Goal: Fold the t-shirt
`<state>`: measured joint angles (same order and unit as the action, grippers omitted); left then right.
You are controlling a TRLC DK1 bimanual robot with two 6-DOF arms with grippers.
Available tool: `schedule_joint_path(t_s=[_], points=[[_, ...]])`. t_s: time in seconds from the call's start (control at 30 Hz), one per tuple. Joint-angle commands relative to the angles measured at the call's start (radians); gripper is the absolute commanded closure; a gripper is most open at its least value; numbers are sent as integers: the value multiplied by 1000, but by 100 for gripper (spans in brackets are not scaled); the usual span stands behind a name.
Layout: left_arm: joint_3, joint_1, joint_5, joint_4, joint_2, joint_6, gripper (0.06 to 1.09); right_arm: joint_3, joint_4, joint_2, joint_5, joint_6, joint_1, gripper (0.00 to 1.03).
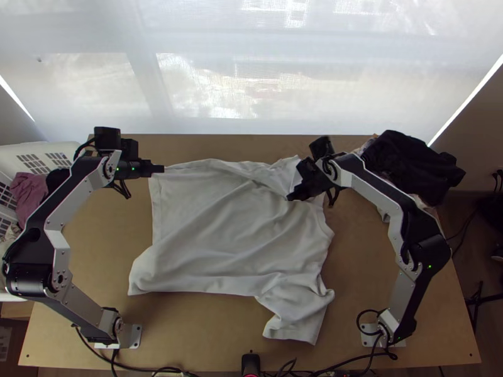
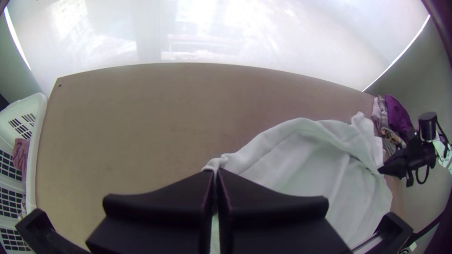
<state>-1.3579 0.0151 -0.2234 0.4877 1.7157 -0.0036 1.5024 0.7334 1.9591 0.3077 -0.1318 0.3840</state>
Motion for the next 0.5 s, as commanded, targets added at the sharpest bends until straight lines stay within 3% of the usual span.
schedule_joint_path(t_s=[0.0,0.07,0.13,0.17,0.47], points=[[-7,-12,-2,2,-1,-3,105,-149,-14,-29,19,-9,16,80],[-9,-17,-2,3,1,-6,105,-139,-9,-40,22,21,-11,41],[-9,-18,-2,6,1,-6,105,-110,-6,-51,24,44,-37,13],[-9,-20,-1,8,1,-7,105,-88,-2,-55,22,44,-48,9],[-10,-20,-1,14,-1,-9,105,219,-2,20,22,64,-128,9]])
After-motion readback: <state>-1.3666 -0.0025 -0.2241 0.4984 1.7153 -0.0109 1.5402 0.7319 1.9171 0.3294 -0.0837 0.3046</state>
